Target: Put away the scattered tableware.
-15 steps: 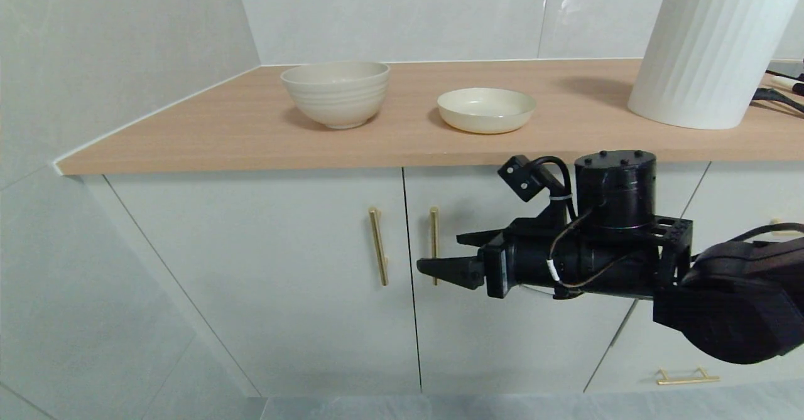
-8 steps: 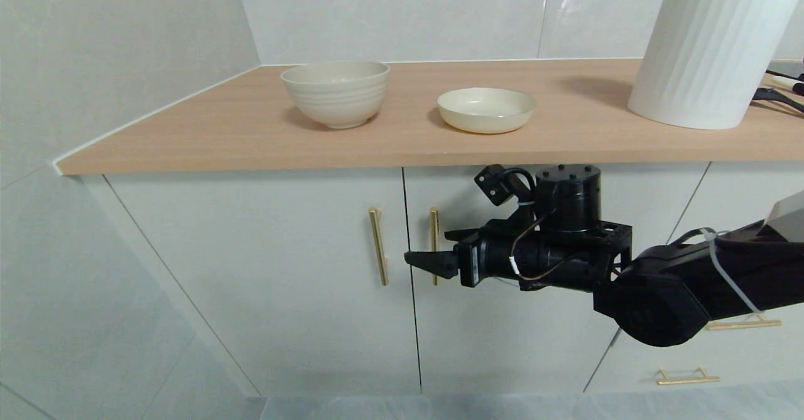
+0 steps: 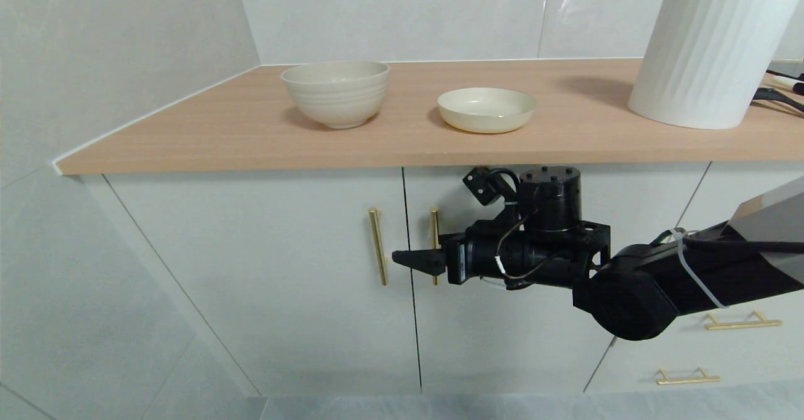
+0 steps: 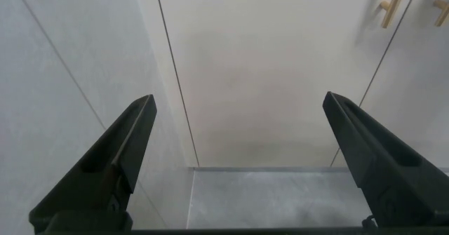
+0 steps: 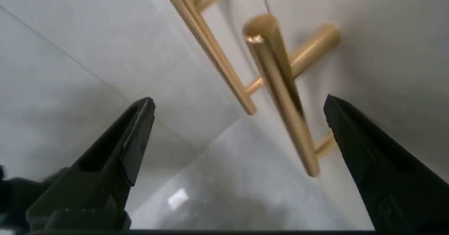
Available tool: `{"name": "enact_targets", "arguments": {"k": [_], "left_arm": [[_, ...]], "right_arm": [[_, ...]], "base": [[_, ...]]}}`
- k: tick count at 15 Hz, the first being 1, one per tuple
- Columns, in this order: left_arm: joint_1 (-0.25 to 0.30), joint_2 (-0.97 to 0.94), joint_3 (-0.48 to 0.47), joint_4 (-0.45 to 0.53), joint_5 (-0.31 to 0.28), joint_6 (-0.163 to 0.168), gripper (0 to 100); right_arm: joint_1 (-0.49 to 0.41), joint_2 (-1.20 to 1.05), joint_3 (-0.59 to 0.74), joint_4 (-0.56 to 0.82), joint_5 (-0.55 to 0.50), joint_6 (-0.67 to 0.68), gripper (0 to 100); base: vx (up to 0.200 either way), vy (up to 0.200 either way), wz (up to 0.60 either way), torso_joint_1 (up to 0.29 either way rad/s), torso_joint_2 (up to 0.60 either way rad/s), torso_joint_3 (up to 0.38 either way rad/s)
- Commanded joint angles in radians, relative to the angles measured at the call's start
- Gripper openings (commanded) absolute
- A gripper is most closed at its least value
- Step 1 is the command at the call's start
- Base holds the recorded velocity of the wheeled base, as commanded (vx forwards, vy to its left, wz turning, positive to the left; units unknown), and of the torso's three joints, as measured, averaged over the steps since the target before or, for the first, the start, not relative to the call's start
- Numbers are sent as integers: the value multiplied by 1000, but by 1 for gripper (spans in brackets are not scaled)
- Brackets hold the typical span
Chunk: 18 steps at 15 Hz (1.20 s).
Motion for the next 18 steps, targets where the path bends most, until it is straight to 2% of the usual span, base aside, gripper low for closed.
{"name": "enact_targets", "arguments": {"k": [1, 5, 7, 9, 10, 13, 14, 15, 16, 17, 18], "left_arm": [[0, 0, 0, 0, 0, -1, 100], [0, 0, -15, -20, 6, -2, 100], [0, 0, -120, -15, 8, -30, 100], [0, 12, -221, 72, -15, -28, 100], [-2, 83, -299, 149, -101, -27, 100], [-2, 314, -394, 170, -420, -24, 100], [-2, 374, -411, 170, -481, -22, 100], [-2, 489, -443, 169, -575, -22, 100], [-5, 561, -463, 169, -633, -22, 100], [-14, 624, -483, 167, -684, -22, 0], [-32, 661, -497, 166, -708, -22, 0]], "right_arm": [[7, -7, -2, 1, 23, 29, 100], [39, -23, 21, 0, 77, 58, 100], [74, -63, 64, 1, 82, 58, 100], [114, -107, 109, 0, 82, 60, 100], [133, -136, 145, 0, 82, 58, 100], [154, -214, 237, 0, 82, 58, 100], [157, -231, 259, 0, 82, 58, 100], [159, -271, 294, 0, 82, 58, 100], [165, -291, 311, 0, 82, 58, 100], [168, -305, 331, 0, 82, 58, 100], [168, -313, 342, 0, 82, 57, 100]], "base": [[0, 0, 0, 0, 0, 0], [0, 0, 0, 0, 0, 0], [0, 0, 0, 0, 0, 0], [0, 0, 0, 0, 0, 0], [0, 0, 0, 0, 0, 0], [0, 0, 0, 0, 0, 0], [0, 0, 0, 0, 0, 0], [0, 0, 0, 0, 0, 0], [0, 0, 0, 0, 0, 0], [0, 0, 0, 0, 0, 0], [0, 0, 0, 0, 0, 0]]}}
